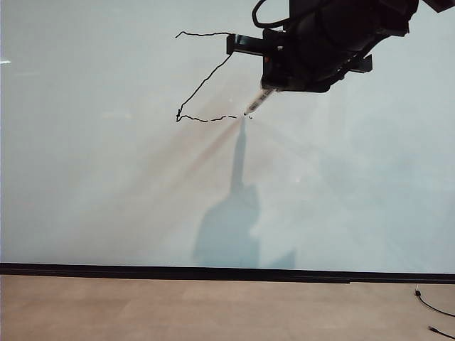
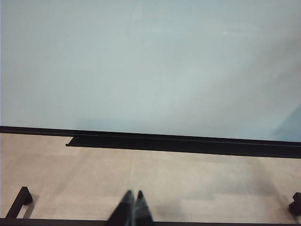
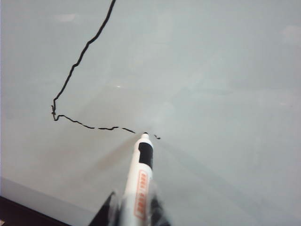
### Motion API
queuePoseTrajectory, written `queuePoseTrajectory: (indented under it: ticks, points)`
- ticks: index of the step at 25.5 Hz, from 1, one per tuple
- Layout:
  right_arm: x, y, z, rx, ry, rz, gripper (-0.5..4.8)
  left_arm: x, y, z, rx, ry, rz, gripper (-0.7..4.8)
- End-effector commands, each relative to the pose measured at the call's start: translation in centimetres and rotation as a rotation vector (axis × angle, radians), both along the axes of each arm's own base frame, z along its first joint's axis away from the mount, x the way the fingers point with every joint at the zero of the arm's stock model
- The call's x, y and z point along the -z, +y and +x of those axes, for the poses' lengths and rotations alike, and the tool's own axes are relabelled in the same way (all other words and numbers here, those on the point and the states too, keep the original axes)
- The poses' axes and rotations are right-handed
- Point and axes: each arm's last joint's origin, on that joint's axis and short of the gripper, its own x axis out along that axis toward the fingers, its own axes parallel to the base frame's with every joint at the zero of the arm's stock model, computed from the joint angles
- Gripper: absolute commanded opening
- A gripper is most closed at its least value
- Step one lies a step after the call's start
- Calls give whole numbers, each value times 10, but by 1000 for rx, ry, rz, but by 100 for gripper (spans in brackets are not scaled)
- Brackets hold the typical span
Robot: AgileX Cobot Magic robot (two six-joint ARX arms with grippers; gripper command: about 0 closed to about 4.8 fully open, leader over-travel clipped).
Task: Pick up the pen on the shelf to the right of the whiteboard and write the letter Z.
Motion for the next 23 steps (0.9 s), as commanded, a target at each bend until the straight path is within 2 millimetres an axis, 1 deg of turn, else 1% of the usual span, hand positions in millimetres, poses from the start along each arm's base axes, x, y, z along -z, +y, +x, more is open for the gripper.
queuePoseTrajectory:
  ticks: [1, 5, 9, 11, 13, 14, 15, 17, 18, 19, 21, 23]
  points:
    - [-2, 3, 0, -13, -18, 13, -6, -1, 0, 0, 1, -7, 4, -5]
    - [1, 9, 0, -27, -7, 9, -6, -1, 0, 0, 1, -7, 4, -4]
    - [1, 11, -2, -33, -2, 24, -6, -1, 0, 0, 1, -7, 5, -4]
    - [-3, 14, -11, -54, 9, 14, -6, -1, 0, 0, 1, -7, 4, -4]
    - [-10, 15, -26, -45, 31, -17, -6, -1, 0, 0, 1, -7, 4, -5]
    - [-16, 12, -39, -35, 25, -45, -6, -1, 0, 0, 1, -7, 4, -4]
    - [-18, 9, -45, -33, 24, -49, -6, -1, 0, 0, 1, -7, 4, -5]
    - [-22, -5, -62, -38, 22, -39, -6, -1, 0, 0, 1, -7, 4, -4]
    - [-23, -16, -74, -53, 9, -22, -6, -1, 0, 0, 1, -7, 4, -4]
    - [-24, -22, -83, -66, 2, -15, -6, -1, 0, 0, 1, -7, 4, -4]
    - [-26, -36, -99, -79, 9, -28, -6, -1, 0, 0, 1, -7, 4, -5]
    - [-25, -47, -108, -89, 26, -45, -6, -1, 0, 0, 1, -7, 4, -4]
